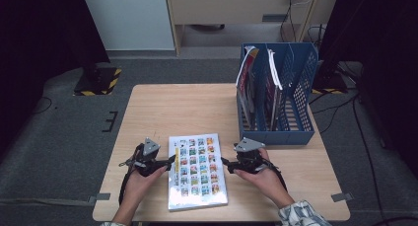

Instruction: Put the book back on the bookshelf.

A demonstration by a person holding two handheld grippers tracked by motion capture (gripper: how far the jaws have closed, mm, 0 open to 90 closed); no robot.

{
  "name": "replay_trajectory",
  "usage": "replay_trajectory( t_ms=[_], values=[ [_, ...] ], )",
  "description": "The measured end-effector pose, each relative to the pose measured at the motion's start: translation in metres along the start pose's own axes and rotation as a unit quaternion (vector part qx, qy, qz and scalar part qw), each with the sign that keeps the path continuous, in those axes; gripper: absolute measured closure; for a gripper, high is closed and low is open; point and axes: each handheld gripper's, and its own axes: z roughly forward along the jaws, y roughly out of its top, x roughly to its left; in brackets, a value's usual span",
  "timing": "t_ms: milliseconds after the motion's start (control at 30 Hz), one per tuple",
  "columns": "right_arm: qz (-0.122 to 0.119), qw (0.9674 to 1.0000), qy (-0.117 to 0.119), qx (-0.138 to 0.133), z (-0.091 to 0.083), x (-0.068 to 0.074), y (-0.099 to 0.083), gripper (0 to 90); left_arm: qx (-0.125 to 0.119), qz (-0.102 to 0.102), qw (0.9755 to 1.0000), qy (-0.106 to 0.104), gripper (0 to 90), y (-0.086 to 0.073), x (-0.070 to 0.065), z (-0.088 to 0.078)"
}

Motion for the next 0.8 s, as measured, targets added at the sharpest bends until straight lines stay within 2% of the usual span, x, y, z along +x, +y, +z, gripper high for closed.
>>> replay_trajectory(
  t_ms=[200, 367, 567, 667, 800],
  values=[
    [0.001, 0.9995, 0.018, 0.026, 0.011, 0.008, -0.001, 28.6, 0.006, -0.001, 1.0000, -0.004, 21.8, -0.001, -0.001, 0.003],
    [-0.004, 0.9991, 0.026, 0.032, 0.018, 0.014, -0.001, 25.9, 0.009, -0.004, 0.9999, -0.011, 21.7, -0.001, -0.001, 0.005],
    [-0.010, 0.9981, 0.035, 0.050, 0.026, 0.023, -0.003, 24.8, 0.006, -0.028, 0.9992, -0.029, 21.6, -0.003, 0.000, 0.008],
    [-0.015, 0.9978, 0.035, 0.055, 0.030, 0.025, -0.003, 24.0, 0.011, -0.025, 0.9992, -0.030, 21.4, -0.003, -0.002, 0.009],
    [-0.009, 0.9976, 0.036, 0.058, 0.032, 0.023, -0.003, 21.6, 0.015, -0.023, 0.9990, -0.034, 21.0, -0.003, -0.004, 0.011]
  ],
)
